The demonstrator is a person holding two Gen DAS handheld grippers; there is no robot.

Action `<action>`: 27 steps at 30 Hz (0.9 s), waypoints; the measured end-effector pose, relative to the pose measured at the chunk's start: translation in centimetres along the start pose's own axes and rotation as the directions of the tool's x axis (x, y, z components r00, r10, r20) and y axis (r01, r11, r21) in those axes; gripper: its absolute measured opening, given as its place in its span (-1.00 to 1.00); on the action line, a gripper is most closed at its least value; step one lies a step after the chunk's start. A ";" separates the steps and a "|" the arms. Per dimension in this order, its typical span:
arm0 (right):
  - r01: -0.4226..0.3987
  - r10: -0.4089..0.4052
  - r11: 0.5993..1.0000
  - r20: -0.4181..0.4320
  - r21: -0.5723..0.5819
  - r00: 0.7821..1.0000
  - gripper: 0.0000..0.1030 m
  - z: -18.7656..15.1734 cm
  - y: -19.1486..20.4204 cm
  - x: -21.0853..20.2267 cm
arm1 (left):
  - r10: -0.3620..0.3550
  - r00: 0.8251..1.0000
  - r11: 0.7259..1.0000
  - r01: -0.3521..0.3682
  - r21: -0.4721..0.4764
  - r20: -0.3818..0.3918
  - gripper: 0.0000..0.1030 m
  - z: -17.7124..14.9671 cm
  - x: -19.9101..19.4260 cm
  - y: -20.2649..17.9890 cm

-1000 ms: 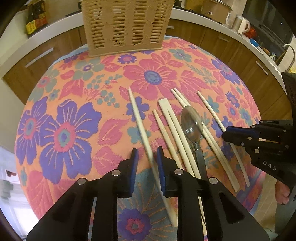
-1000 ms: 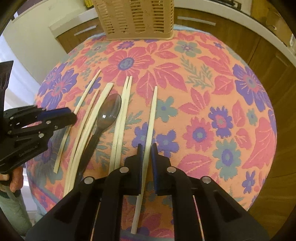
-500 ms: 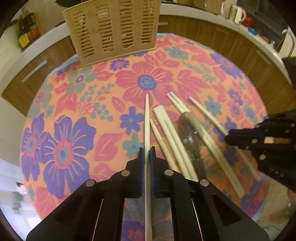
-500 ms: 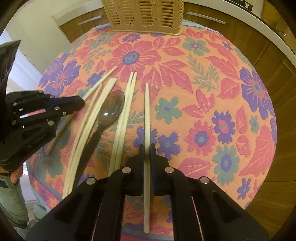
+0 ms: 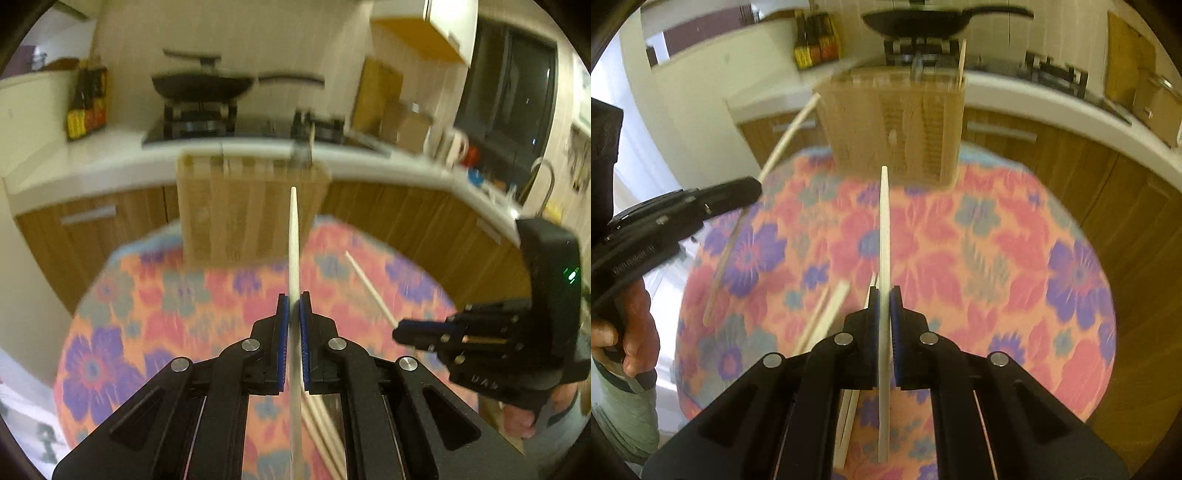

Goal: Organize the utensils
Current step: 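Lift both chopsticks over the beige basket and open both tools to drop them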

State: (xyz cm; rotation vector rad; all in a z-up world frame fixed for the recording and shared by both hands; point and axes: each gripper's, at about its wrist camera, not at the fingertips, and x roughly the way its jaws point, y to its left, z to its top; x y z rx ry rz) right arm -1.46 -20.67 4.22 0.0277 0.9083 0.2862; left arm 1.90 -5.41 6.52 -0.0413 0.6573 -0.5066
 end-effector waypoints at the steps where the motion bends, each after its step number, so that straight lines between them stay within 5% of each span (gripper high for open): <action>1: 0.000 0.000 1.000 0.014 -0.002 1.000 -0.93 0.7 -0.1 -0.2 | -0.009 0.999 1.000 0.009 -0.006 0.035 -0.93 1.0 -0.3 0.2; 13: -0.015 0.009 1.000 0.264 0.018 0.965 -0.93 10.6 -2.7 -1.4 | -0.090 0.959 0.995 0.099 -0.020 0.268 -0.93 10.5 0.1 0.7; 18: -0.023 0.005 0.999 0.392 0.042 0.920 -0.93 14.4 -3.8 -1.7 | -0.144 0.933 0.985 0.168 -0.044 0.331 -0.93 13.5 2.5 1.9; 27: -0.064 0.010 0.995 0.554 0.079 0.832 -0.93 19.2 -5.6 0.3 | -0.108 0.908 0.984 0.155 -0.084 0.405 -0.92 16.5 7.1 4.0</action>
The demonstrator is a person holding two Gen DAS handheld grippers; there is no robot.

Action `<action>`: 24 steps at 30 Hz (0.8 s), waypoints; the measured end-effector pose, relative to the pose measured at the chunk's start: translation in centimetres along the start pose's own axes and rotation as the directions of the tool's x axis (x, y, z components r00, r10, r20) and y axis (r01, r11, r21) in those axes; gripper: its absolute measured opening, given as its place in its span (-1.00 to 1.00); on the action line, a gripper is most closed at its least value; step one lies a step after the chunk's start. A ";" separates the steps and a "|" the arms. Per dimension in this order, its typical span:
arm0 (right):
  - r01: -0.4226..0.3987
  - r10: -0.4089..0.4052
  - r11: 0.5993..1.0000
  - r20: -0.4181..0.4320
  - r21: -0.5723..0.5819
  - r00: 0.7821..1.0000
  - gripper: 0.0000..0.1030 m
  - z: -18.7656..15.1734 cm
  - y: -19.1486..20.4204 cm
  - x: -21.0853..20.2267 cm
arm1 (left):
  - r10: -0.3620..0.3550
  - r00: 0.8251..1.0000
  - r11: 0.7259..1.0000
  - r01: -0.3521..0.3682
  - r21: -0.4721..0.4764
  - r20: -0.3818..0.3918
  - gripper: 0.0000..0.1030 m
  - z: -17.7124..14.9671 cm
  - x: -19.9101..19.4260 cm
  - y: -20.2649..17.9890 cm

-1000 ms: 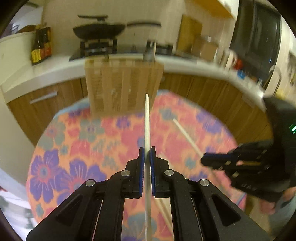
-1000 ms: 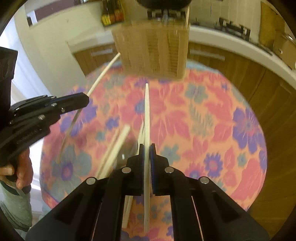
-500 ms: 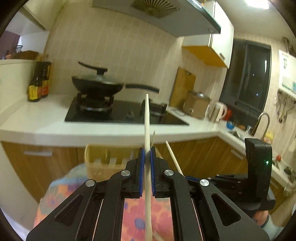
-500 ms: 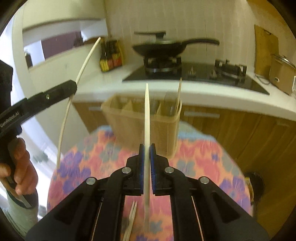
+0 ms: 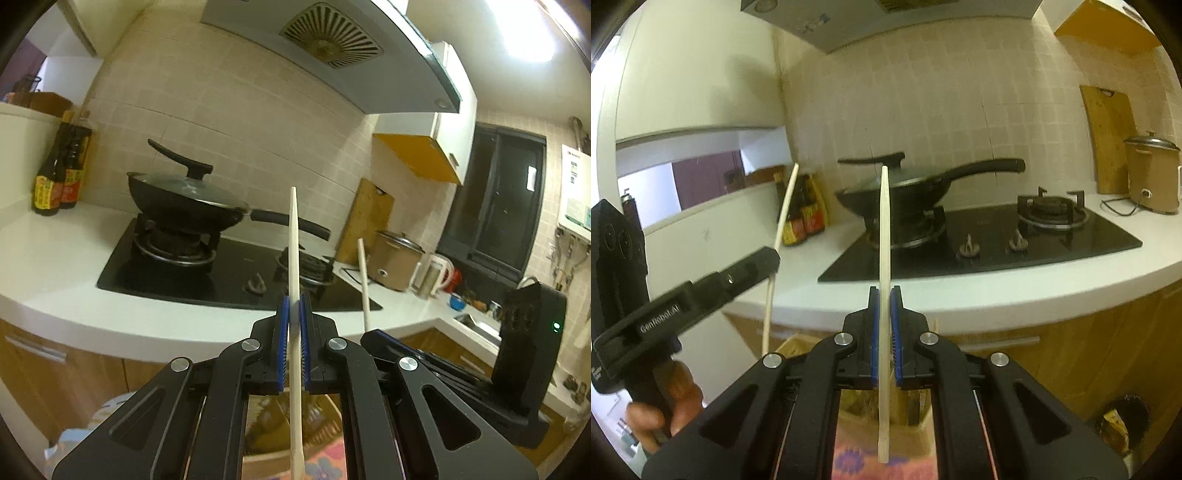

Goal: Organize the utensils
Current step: 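Lift both chopsticks over the beige basket and open both tools to drop them, then move both open tools back down to the remaining utensils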

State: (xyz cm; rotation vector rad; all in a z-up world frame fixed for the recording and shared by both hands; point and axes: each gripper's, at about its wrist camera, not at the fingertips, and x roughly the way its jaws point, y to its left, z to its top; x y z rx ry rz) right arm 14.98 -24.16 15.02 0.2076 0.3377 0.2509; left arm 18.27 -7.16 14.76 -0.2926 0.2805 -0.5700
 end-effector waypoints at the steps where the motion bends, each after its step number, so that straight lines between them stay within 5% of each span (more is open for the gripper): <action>1: 0.001 -0.001 1.000 0.016 0.000 1.000 -0.93 0.0 0.1 0.2 | 0.011 1.000 1.000 -0.011 0.003 0.006 -0.92 -0.1 0.5 0.2; 10: 0.083 -0.079 0.996 0.135 -0.027 0.988 -0.93 -0.6 -0.2 2.4 | 0.124 0.991 0.984 -0.131 0.119 0.059 -0.92 -1.8 2.7 0.7; 20: 0.100 -0.098 0.995 0.130 -0.003 0.987 -0.86 -2.4 -0.9 2.5 | 0.109 0.992 0.990 -0.114 0.080 0.058 -0.90 -2.9 2.5 2.4; 24: 0.090 -0.089 0.996 0.102 -0.009 0.991 -0.24 -3.0 -0.8 0.8 | 0.095 0.995 0.994 -0.096 0.048 0.025 -0.51 -3.2 1.1 2.8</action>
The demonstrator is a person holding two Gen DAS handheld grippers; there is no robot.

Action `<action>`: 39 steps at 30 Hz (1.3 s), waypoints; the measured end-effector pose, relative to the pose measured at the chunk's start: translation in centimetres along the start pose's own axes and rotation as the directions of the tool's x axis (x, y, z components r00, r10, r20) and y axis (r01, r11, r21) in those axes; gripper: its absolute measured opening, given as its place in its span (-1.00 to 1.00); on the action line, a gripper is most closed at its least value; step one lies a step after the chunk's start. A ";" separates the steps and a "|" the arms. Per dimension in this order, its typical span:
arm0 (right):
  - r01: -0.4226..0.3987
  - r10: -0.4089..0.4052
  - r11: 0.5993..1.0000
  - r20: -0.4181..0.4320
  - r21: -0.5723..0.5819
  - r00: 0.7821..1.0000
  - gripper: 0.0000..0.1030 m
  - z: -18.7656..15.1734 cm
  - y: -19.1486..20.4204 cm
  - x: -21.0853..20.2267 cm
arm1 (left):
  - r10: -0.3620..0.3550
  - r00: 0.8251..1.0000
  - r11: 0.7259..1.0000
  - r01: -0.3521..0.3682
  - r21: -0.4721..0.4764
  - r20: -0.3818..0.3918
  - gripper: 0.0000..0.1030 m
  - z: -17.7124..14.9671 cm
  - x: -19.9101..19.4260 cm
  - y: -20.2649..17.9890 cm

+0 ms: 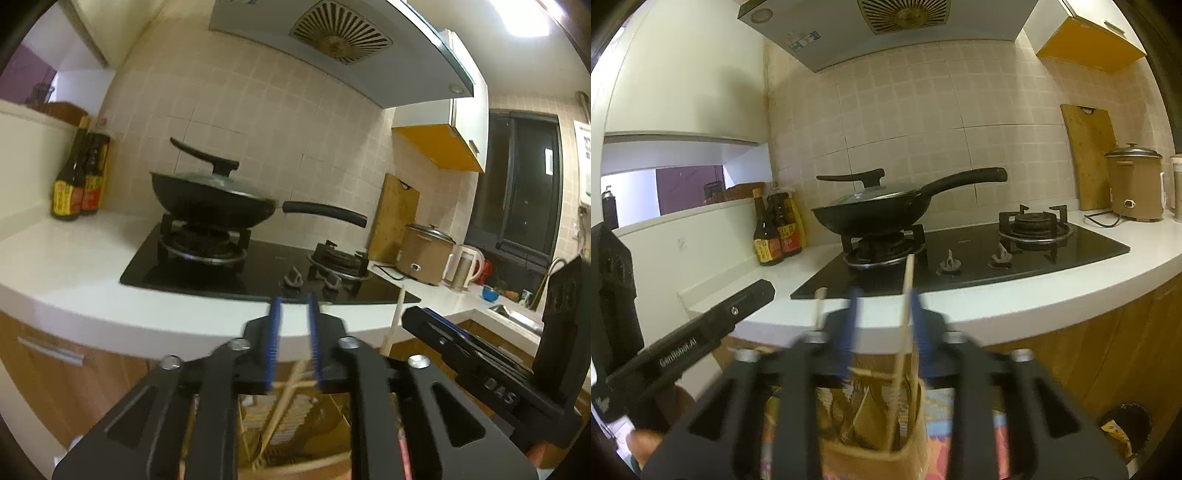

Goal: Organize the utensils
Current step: 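Move both open tools back down to the remaining utensils, then grasp a wooden chopstick with the right tool while the left tool grasps another chopstick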

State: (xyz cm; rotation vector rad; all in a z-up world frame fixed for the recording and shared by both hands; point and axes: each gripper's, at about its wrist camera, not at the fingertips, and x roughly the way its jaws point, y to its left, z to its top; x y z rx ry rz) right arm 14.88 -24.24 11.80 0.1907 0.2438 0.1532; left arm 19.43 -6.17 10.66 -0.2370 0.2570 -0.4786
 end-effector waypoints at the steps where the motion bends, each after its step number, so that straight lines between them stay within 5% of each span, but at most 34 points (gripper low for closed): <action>1: 0.003 -0.003 1.000 -0.003 -0.003 1.000 -0.20 -0.1 0.0 -0.5 | -0.003 1.000 1.000 0.003 -0.013 -0.008 -0.31 0.0 -0.5 0.2; 6: -0.010 0.011 1.000 -0.052 0.015 0.999 -0.20 -0.4 -0.4 -4.2 | -0.024 0.999 0.998 0.022 -0.065 -0.027 -0.05 -0.1 -4.1 0.5; 17: -0.021 0.018 1.000 -0.233 -0.009 0.972 -0.20 -2.6 0.2 -12.1 | -0.042 0.996 0.996 0.035 -0.082 -0.078 0.07 -1.9 -13.3 -2.3; 25: -0.015 0.001 0.999 -0.408 -0.032 0.913 -0.20 -8.0 1.9 -14.9 | -0.016 0.976 0.999 0.008 -0.036 -0.216 0.07 -5.9 -17.1 -3.9; 31: -0.037 0.022 0.999 -0.544 -0.017 0.839 -0.26 -12.7 2.8 -15.4 | 0.025 0.920 1.000 -0.017 0.024 -0.390 0.04 -10.9 -17.9 -4.6; 39: -0.068 0.041 0.998 -0.698 -0.010 0.715 -0.41 -19.4 4.6 -15.7 | 0.041 0.777 0.999 -0.017 0.044 -0.628 -0.28 -17.9 -16.3 -3.8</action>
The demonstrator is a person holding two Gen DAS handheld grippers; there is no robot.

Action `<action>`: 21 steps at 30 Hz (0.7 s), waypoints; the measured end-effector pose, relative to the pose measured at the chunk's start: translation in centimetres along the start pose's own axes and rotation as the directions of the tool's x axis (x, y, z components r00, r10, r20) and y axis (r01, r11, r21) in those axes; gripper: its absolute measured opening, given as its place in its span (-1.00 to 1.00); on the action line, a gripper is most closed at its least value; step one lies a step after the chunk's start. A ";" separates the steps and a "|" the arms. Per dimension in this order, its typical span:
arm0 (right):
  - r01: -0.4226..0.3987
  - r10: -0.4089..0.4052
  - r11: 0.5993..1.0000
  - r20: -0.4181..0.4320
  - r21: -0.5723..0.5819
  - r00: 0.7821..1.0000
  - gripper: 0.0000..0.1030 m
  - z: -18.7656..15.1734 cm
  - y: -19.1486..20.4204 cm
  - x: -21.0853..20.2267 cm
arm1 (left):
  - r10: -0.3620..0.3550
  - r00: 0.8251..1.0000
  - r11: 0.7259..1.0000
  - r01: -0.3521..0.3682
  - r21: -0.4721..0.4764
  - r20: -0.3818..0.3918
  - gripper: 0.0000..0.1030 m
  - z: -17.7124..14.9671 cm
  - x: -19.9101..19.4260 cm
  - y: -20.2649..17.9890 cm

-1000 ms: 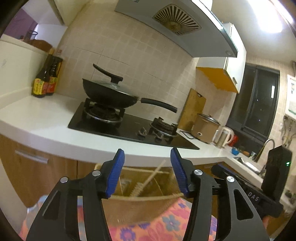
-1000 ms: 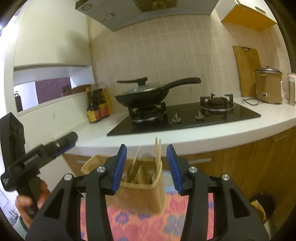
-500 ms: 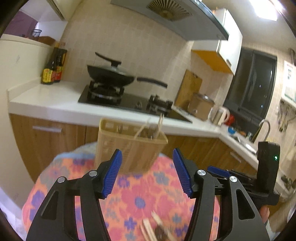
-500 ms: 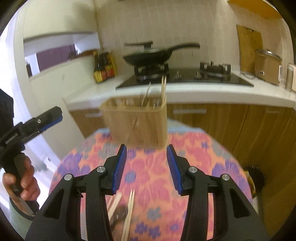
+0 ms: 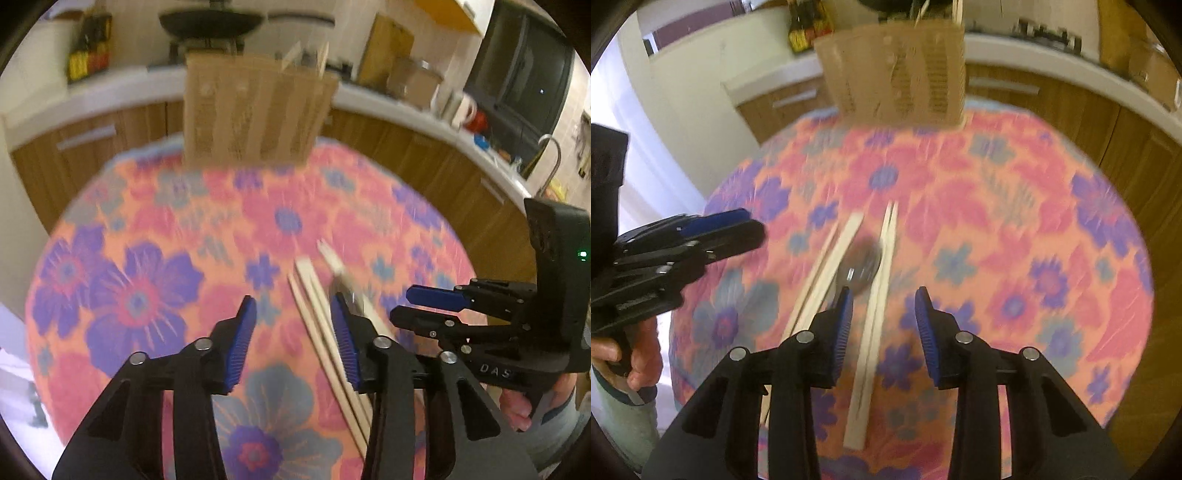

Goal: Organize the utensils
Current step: 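Grasp a wooden chopstick with the right tool while the left tool grasps another chopstick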

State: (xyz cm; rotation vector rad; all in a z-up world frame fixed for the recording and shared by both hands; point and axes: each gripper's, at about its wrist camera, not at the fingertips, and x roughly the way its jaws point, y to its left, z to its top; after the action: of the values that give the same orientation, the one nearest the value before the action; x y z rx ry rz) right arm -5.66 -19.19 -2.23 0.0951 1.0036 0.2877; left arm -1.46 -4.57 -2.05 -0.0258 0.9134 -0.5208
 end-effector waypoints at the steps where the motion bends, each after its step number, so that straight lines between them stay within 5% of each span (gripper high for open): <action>1: 0.004 -0.004 1.000 -0.013 -0.002 1.000 -0.43 -0.4 0.2 0.4 | -0.003 0.999 1.000 0.004 0.007 -0.032 -0.30 -0.4 0.7 -0.1; 7: 0.010 -0.011 1.000 -0.051 -0.012 0.999 -0.43 -1.5 1.1 1.6 | 0.029 0.994 0.997 -0.022 0.069 -0.109 -0.37 -1.1 2.5 -1.3; 14: 0.126 -0.130 0.984 -0.020 -0.123 0.991 -0.45 -2.0 3.0 1.9 | 0.109 0.983 0.989 -0.092 0.114 -0.146 -0.47 -1.2 3.7 -2.1; 21: 0.179 -0.181 0.975 -0.004 -0.130 0.984 -0.81 -2.1 2.3 1.5 | 0.148 0.976 0.981 -0.123 0.151 -0.163 -0.36 -0.9 4.0 -3.1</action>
State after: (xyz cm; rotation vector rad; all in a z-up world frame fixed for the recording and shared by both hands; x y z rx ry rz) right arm -7.14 -16.71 -4.07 -0.1157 0.9996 0.1874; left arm -1.47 -8.91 -4.86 0.2115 1.0385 -0.4633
